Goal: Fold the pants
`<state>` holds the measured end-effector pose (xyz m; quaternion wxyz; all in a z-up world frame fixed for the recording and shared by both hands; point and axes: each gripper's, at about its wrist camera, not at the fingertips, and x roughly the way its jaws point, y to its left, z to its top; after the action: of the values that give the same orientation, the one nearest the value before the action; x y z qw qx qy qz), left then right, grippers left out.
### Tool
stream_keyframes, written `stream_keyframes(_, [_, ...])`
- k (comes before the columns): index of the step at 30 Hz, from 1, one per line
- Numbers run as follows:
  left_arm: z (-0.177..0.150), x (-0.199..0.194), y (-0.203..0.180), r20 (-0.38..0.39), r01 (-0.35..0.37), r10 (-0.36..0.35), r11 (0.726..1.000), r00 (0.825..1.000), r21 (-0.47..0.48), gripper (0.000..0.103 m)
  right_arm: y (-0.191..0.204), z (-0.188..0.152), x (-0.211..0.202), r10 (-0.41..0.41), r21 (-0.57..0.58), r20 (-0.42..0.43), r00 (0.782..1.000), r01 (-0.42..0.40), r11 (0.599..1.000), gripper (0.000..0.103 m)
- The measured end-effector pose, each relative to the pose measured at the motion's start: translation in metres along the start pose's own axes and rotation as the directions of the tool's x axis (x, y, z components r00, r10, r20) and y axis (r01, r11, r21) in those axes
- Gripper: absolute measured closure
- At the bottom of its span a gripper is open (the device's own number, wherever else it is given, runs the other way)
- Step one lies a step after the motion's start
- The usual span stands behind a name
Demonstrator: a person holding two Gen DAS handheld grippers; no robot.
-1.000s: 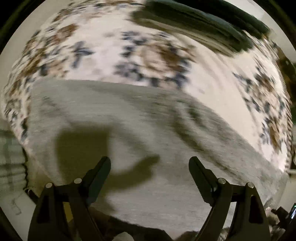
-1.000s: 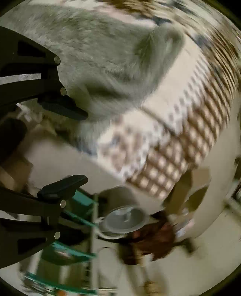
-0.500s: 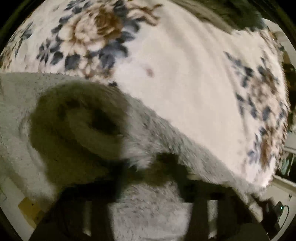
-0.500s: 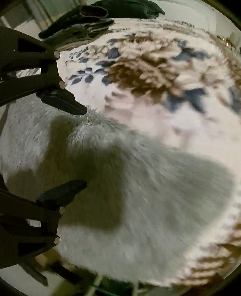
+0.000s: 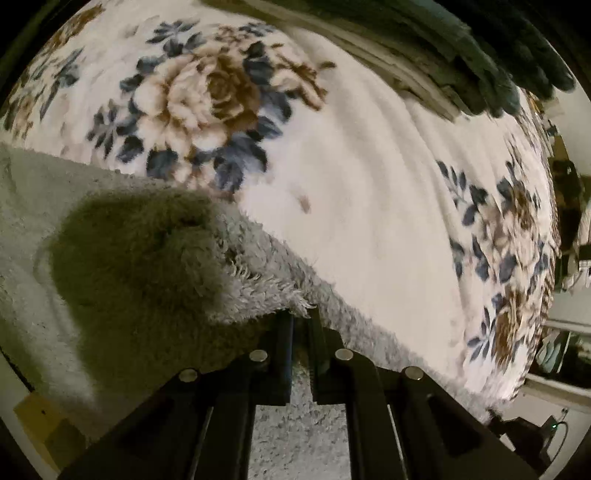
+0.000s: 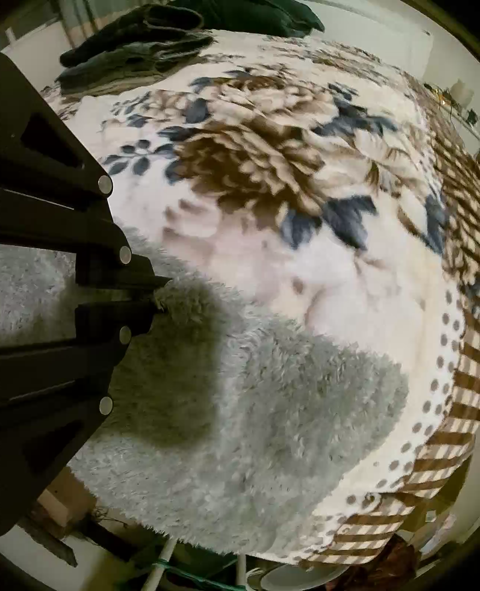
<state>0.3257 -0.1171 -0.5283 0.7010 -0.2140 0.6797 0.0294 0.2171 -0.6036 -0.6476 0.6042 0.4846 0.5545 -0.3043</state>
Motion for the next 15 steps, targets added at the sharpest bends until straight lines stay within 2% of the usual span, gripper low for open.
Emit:
stream_keyframes(2, [0.004, 0.007, 0.002, -0.024, -0.02, 0.021, 1.0, 1.0, 0.015, 0.095, 0.006, 0.007, 0.008, 0.001, -0.025, -0.022, 1.0, -0.001, 1.0, 0.097])
stream_keyframes(4, [0.003, 0.008, 0.003, -0.045, -0.027, 0.028, 0.999, 0.999, 0.033, 0.094, 0.007, 0.011, 0.018, 0.035, -0.033, -0.071, 0.997, -0.037, 0.999, 0.092])
stream_keyframes(6, [-0.003, -0.003, 0.004, -0.046, 0.007, -0.005, 0.999, 0.999, 0.047, 0.09, 0.001, 0.016, 0.012, 0.118, -0.038, -0.106, 0.987, -0.123, 0.992, 0.064])
stream_keyframes(7, [-0.007, -0.005, 0.005, -0.058, 0.032, -0.029, 0.998, 0.998, 0.052, 0.078, -0.006, 0.017, 0.002, 0.178, -0.042, -0.116, 0.977, -0.184, 0.982, 0.038])
stream_keyframes(8, [-0.012, -0.006, 0.006, -0.089, 0.068, -0.063, 0.996, 0.994, 0.052, 0.071, -0.015, 0.017, -0.009, 0.233, -0.046, -0.106, 0.967, -0.239, 0.97, 0.027])
stream_keyframes(9, [-0.019, -0.005, 0.007, -0.13, 0.102, -0.095, 0.994, 0.987, 0.047, 0.055, -0.026, 0.017, -0.023, 0.277, -0.048, -0.085, 0.957, -0.281, 0.958, 0.024])
stream_keyframes(10, [-0.027, -0.005, 0.007, -0.161, 0.112, -0.103, 0.992, 0.982, 0.05, 0.033, -0.044, 0.016, -0.039, 0.31, -0.041, -0.054, 0.949, -0.312, 0.949, 0.016])
stream_keyframes(11, [-0.034, -0.006, 0.006, -0.173, 0.104, -0.091, 0.993, 0.981, 0.064, 0.023, -0.059, 0.015, -0.048, 0.328, -0.03, -0.039, 0.944, -0.33, 0.944, 0.011])
stream_keyframes(12, [-0.043, -0.009, 0.005, -0.175, 0.09, -0.073, 0.992, 0.982, 0.088, 0.016, -0.078, 0.015, -0.055, 0.34, -0.018, -0.035, 0.94, -0.341, 0.94, 0.011])
stream_keyframes(15, [-0.071, -0.016, -0.005, -0.148, 0.056, -0.03, 0.983, 0.988, 0.176, 0.016, -0.134, 0.01, -0.068, 0.251, 0.004, 0.001, 0.968, -0.251, 0.968, 0.011])
